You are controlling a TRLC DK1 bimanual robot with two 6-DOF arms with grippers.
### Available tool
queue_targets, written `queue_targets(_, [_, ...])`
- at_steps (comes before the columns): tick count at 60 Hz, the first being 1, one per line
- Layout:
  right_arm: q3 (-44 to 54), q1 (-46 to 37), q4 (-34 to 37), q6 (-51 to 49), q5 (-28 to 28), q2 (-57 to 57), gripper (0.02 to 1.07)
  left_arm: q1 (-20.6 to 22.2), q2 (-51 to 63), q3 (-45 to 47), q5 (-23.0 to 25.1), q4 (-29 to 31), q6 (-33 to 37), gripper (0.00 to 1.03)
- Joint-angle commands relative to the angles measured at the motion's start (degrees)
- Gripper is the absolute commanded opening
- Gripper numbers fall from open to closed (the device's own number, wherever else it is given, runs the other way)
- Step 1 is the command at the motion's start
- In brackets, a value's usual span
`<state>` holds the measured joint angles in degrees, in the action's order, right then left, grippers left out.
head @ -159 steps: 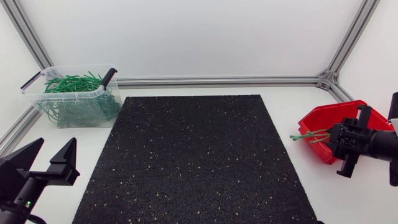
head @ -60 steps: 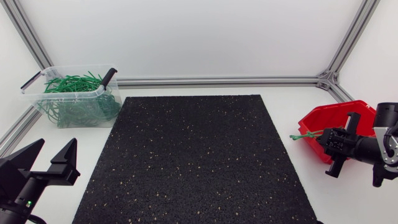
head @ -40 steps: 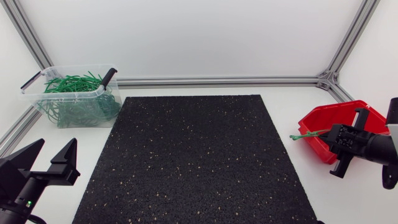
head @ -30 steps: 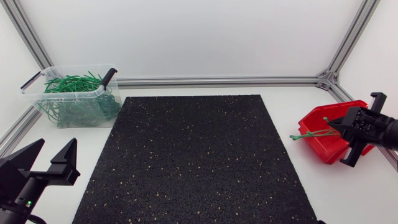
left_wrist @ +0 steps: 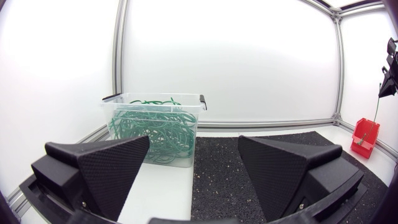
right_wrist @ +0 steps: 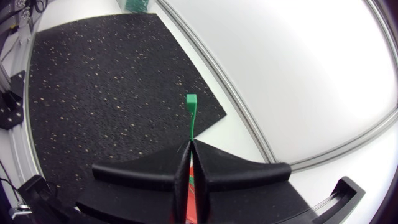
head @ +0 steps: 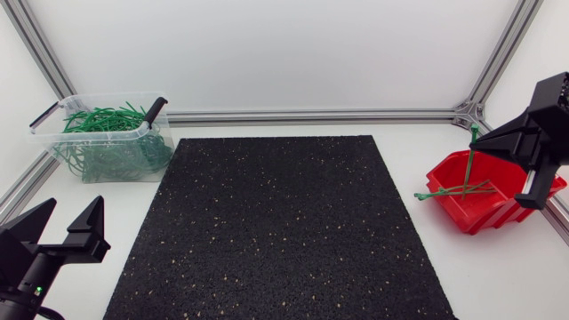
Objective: Take a green cable tie from the red box, thread the tail through the head to close it, then place it in the transparent bin on the left.
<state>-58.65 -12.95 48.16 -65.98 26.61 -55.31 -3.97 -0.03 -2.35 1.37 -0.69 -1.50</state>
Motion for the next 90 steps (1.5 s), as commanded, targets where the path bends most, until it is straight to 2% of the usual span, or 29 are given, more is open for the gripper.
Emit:
queue_targets(1, [-4.4, 2.8, 5.7, 2.8, 2.1, -1.2, 0.08, -0.3, -0.3, 2.3, 0.0, 1.7, 0.2, 0.99])
queue_targets(12, [-11.8, 9.3, 19.4, 6.8, 4.9, -6.7, 0.08, -0.1, 0.1, 2.2, 0.0, 1.7, 0.4, 0.99])
queue_targets(22, [-14.4, 13.7, 22.7, 13.8, 7.5, -11.6, 0.08, 0.2, 0.6, 2.2, 0.0, 1.7, 0.5, 0.99])
queue_targets(32, [-17.3, 15.9, 28.4, 20.4, 12.3, -19.0, 0.08, 0.4, 0.8, 2.2, 0.1, 1.7, 0.5, 0.99])
queue_targets(38, [-17.5, 18.4, 28.0, 23.1, 13.0, -21.2, 0.08, 0.7, 1.6, 1.6, 0.2, 1.7, 0.6, 0.99])
queue_targets(42, [-16.7, 19.4, 25.8, 24.5, 13.1, -21.5, 0.08, 0.2, 3.1, 0.2, 1.9, 3.2, 0.5, 0.99])
queue_targets(60, [-17.5, 27.8, 20.7, 42.3, 13.1, -25.1, 0.08, -0.1, 10.1, -4.2, 3.9, 3.3, -1.0, 0.99])
queue_targets(79, [-17.4, 37.1, 8.7, 59.2, 8.3, -25.3, 0.08, 8.0, 21.4, -10.7, 3.6, 2.6, -5.2, 0.99])
queue_targets(90, [-18.6, 43.4, 3.2, 69.3, -1.5, -25.6, 0.08, 14.5, 28.2, -14.4, -0.8, 0.5, -5.7, 0.99])
